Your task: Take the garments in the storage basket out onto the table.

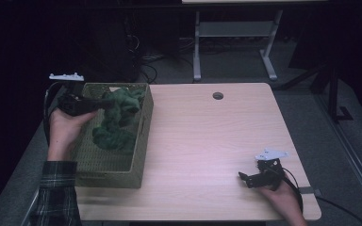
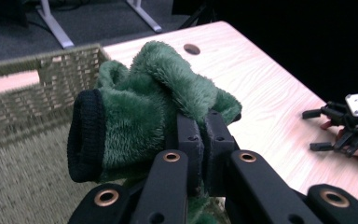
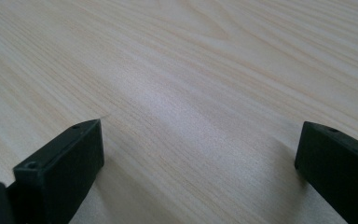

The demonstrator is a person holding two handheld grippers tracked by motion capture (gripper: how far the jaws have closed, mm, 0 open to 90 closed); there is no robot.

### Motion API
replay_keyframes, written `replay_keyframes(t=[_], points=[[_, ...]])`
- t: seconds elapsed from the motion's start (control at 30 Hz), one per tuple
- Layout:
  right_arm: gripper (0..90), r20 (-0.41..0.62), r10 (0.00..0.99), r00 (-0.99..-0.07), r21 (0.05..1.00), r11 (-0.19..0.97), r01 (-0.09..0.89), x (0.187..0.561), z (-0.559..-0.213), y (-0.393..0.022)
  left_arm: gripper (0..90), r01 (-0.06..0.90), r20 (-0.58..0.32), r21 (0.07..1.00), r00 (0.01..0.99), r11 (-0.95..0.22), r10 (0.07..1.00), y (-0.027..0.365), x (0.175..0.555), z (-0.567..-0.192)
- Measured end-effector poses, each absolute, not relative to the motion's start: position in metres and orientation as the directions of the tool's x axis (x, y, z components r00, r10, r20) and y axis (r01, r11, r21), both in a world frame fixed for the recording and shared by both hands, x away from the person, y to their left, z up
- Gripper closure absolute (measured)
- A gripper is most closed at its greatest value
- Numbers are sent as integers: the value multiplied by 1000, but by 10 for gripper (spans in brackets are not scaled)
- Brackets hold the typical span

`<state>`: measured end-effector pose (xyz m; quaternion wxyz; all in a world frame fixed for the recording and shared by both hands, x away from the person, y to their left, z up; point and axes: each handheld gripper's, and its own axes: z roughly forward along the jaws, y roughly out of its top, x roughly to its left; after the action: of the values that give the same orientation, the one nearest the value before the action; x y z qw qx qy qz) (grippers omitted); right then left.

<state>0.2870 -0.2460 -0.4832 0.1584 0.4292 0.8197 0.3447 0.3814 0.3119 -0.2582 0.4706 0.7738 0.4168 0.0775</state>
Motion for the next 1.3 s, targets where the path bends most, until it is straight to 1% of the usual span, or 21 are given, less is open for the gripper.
replay_keyframes(t=[0.3, 0.67, 1.0, 1.3], points=[[9, 37, 813, -581, 701, 394, 595, 287, -483, -246, 873, 516, -260, 836, 671, -185, 694, 303, 375, -227], [9, 36, 813, -581, 700, 394, 595, 287, -483, -246, 873, 455, -235, 869, 724, -193, 649, 273, 369, -203], [9, 39, 813, -580, 702, 391, 595, 287, -483, -246, 873, 433, -205, 870, 752, -234, 627, 227, 369, -191], [9, 37, 813, -581, 703, 392, 594, 287, -483, -246, 873, 436, -216, 862, 780, -261, 588, 178, 375, -202]])
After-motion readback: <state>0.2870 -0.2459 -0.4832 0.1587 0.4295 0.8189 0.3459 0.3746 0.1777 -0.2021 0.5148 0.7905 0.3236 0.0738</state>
